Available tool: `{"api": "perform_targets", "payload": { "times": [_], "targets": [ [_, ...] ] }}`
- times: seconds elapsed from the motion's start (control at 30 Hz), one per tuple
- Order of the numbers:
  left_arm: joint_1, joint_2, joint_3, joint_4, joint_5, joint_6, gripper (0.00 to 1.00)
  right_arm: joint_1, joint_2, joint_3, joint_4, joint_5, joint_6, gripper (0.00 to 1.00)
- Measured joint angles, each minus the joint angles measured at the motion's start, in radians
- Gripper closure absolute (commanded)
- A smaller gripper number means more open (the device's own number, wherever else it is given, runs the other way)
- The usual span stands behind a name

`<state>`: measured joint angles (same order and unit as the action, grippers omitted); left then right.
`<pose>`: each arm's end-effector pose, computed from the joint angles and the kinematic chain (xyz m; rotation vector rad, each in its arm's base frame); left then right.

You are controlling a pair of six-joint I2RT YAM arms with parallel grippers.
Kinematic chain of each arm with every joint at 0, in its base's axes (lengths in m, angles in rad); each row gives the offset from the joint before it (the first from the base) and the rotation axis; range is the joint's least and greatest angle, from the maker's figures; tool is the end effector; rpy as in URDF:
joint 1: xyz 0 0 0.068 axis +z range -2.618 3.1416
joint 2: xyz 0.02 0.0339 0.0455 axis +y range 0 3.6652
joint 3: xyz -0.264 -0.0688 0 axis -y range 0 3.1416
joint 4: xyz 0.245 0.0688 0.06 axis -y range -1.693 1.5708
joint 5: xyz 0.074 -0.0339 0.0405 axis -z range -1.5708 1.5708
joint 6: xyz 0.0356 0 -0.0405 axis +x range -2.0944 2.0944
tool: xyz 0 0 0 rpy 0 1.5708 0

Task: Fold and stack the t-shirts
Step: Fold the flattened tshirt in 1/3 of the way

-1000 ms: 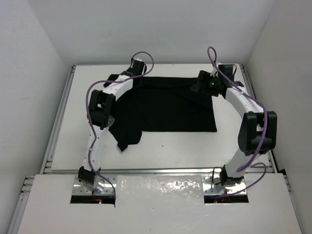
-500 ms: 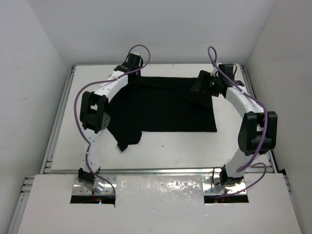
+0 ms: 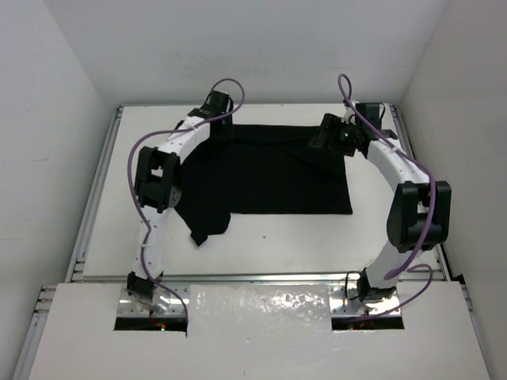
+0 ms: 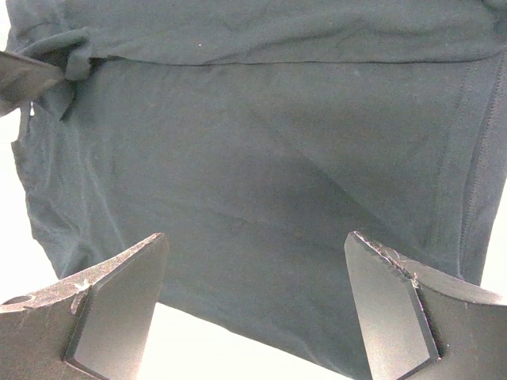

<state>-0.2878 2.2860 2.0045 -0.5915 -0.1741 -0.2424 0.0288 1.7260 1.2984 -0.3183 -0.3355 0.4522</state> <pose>0.4958 -0.1403 0.2188 -0.0219 2.4260 -0.0269 0.3872 0.0229 0.2543 0.3225 2.3268 0.6294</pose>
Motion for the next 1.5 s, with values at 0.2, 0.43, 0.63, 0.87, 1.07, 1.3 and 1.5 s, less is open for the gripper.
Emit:
{"api": "perform_targets", "payload": {
  "times": [0.2,0.43,0.63,0.87,1.07,1.3,1.5],
  "targets": [
    [0.006,0.137,0.100,-0.011,-0.005,0.034,0.57,0.002,0.000,0.000,0.000,-0.013,0.000,0.09],
    [0.014,0.176,0.129,0.035,-0.020,0.097,0.51,0.015,0.000,-0.002,0.002,-0.019,0.000,0.09],
    [0.016,0.177,0.129,0.065,-0.026,0.126,0.57,0.031,0.000,-0.002,0.003,-0.028,0.000,0.08],
    [0.019,0.217,0.140,0.068,-0.014,0.127,0.81,0.035,0.000,-0.002,0.003,-0.031,-0.001,0.08],
    [0.019,0.218,0.140,0.070,-0.008,0.124,0.91,0.037,0.000,-0.002,0.002,-0.031,-0.002,0.08],
    [0.019,0.057,-0.015,0.064,-0.016,0.097,0.90,0.042,0.000,-0.002,0.000,-0.030,-0.003,0.08],
    [0.019,-0.135,-0.148,0.097,0.003,0.050,0.91,0.050,0.000,-0.002,0.000,-0.031,-0.003,0.08]
  ]
}}
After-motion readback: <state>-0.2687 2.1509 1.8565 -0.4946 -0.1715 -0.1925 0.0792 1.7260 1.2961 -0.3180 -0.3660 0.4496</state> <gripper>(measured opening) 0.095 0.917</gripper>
